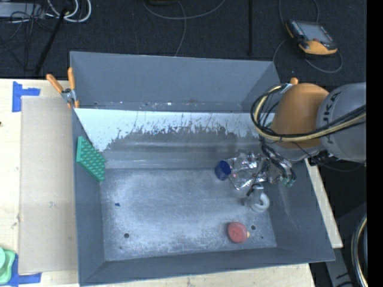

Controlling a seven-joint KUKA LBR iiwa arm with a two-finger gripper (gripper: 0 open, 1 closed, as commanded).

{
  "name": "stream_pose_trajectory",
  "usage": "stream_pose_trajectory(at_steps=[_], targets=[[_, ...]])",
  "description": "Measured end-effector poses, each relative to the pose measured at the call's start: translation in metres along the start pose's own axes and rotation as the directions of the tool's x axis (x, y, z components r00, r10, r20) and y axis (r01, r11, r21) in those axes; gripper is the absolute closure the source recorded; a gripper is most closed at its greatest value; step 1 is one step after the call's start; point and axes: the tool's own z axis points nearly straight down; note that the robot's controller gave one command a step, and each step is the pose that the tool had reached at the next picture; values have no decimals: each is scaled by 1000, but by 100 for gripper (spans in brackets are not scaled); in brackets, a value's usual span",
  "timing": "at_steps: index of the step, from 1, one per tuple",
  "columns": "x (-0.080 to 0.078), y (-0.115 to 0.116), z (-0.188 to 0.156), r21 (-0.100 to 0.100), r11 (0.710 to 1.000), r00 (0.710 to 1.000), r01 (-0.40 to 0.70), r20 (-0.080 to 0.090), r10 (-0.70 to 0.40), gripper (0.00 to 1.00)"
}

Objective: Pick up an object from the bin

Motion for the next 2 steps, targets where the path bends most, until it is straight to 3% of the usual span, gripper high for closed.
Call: stream_pose_trajectory(at_steps=[2], targets=[[-1,1,0,0,1000,1000,2,2,-2,0]])
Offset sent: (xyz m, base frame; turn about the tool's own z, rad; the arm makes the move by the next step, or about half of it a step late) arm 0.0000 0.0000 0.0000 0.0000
